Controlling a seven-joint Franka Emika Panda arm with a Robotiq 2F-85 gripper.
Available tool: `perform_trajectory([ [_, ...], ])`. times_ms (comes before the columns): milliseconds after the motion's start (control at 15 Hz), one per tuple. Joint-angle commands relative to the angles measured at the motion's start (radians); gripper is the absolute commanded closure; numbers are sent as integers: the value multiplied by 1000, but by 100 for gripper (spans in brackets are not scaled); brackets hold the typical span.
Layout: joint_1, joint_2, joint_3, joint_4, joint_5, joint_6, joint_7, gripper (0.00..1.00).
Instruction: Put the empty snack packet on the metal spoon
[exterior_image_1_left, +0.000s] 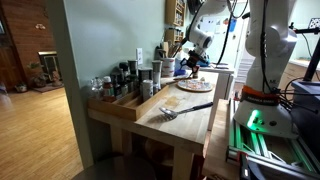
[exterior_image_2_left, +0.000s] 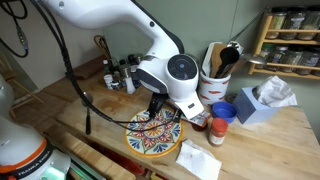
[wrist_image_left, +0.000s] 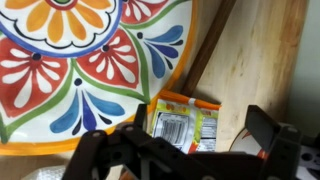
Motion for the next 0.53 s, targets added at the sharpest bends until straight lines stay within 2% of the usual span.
perform_trajectory([
  [0, -7, 61, 16, 40, 38, 47, 26, 0],
  [267, -11, 96, 20, 63, 27, 66, 66, 0],
  [333, -12, 100, 22, 67, 27, 63, 69, 8],
  [400, -12, 104, 23, 72, 26, 63, 75, 28],
  [467, -11, 107, 23, 73, 23, 68, 80, 34],
])
